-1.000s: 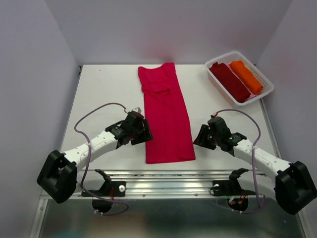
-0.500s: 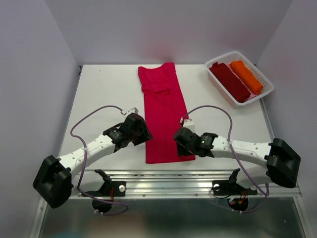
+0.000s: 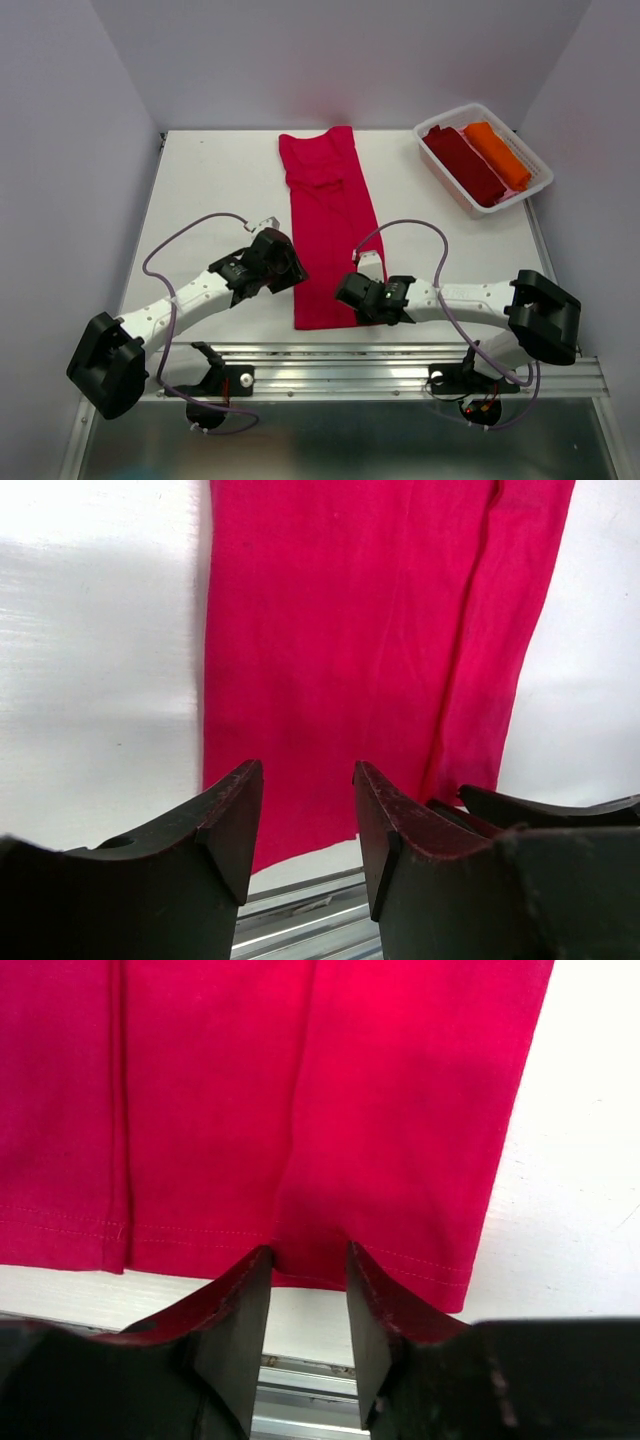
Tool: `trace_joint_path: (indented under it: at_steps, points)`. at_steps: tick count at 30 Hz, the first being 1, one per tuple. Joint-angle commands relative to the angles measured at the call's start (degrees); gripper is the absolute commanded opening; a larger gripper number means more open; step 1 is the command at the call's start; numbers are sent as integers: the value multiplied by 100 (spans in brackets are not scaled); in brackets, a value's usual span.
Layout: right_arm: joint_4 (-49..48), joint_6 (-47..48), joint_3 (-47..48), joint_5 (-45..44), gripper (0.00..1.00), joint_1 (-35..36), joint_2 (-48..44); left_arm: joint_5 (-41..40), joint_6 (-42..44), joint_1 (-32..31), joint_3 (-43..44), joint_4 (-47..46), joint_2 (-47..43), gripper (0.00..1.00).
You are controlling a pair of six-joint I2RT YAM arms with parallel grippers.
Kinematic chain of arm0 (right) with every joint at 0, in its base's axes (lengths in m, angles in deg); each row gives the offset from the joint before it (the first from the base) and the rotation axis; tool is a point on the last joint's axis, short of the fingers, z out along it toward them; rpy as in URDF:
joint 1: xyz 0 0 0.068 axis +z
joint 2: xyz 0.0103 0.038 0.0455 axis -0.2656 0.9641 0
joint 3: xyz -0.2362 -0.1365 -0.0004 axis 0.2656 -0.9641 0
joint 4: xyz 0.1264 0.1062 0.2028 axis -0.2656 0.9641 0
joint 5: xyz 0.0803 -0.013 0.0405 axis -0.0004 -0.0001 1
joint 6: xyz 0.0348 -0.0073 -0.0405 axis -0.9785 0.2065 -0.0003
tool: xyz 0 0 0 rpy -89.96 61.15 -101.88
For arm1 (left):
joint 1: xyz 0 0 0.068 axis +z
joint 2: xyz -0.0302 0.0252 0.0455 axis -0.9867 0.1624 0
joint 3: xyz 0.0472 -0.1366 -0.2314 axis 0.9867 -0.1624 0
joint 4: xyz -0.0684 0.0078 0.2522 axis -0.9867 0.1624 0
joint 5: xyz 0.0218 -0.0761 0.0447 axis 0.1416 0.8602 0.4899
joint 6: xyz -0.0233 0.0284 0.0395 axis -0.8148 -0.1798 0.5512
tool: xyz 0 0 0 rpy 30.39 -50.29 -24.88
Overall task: Roll the t-shirts
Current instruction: Roll the T-shirt to the center of the board.
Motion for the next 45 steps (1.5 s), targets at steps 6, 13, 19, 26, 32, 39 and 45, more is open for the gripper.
trace_joint_path:
  at_steps: [6, 13, 19, 26, 32, 39, 45]
  points:
    - [91, -200, 380, -404, 36, 238, 68, 20, 189, -3, 109, -360, 306, 40]
    - [38, -218, 477, -421, 36, 343, 226, 46, 268, -12, 224, -474, 403, 37]
    - [249, -446, 495, -606, 30, 343, 463, 64, 277, -12, 110, -527, 350, 37]
    - [504, -587, 538, -852, 13, 343, 551, 81, 277, -12, 57, -571, 359, 37]
    - [540, -613, 565, -922, 1, 405, 323, -33, 294, -3, 48, -536, 315, 36]
    - [39, -219, 91, -616, 1, 458, -405, -42, 294, -3, 153, -711, 578, 37]
    - [-225, 291, -191, -378, 1, 510, -889, 169, 171, -3, 48, -1159, 973, 36]
